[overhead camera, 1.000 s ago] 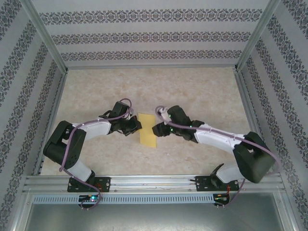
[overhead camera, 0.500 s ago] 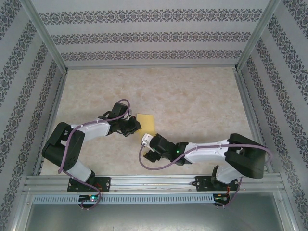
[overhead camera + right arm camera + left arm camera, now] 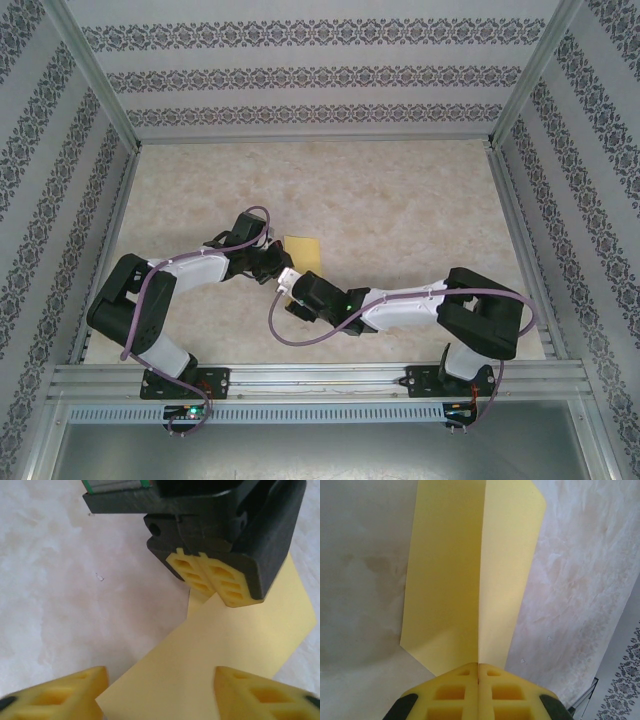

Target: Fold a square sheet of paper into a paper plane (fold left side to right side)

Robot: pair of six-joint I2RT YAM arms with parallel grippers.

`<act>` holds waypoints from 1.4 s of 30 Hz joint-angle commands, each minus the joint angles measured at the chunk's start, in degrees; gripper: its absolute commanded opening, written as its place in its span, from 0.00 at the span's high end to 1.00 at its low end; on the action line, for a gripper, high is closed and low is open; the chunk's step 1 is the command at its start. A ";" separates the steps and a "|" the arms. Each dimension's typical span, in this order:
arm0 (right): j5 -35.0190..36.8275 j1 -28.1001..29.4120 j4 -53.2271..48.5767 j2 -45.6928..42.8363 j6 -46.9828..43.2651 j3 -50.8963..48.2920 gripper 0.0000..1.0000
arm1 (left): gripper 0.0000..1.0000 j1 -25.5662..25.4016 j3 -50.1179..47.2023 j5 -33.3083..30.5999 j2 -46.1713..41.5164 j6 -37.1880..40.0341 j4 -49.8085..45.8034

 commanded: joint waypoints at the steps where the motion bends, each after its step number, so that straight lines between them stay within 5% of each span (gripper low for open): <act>1: -0.97 -0.70 0.21 -0.25 1.83 0.63 0.56 | 1.00 0.17 0.97 -0.26 -0.99 1.22 -1.68; 8: -9.61 -3.22 -2.75 -3.51 7.20 -1.49 1.00 | 0.81 1.08 3.95 -1.47 -1.35 5.63 -6.26; 12: -17.05 -6.30 -2.28 -5.82 11.40 -3.46 1.00 | 0.69 2.78 6.34 -2.36 -3.01 9.94 -11.93; 18: -26.55 -9.79 -0.24 -6.50 16.14 -4.96 1.00 | 0.67 4.88 10.53 -2.99 -5.27 17.51 -19.02; 27: -36.02 -14.11 4.96 -4.09 22.06 -5.89 1.00 | 0.82 3.37 17.77 6.35 6.37 24.36 -18.44; 42: -40.36 -16.69 6.29 -1.14 25.13 -5.80 1.00 | 0.93 0.72 25.88 5.97 22.09 31.27 -21.11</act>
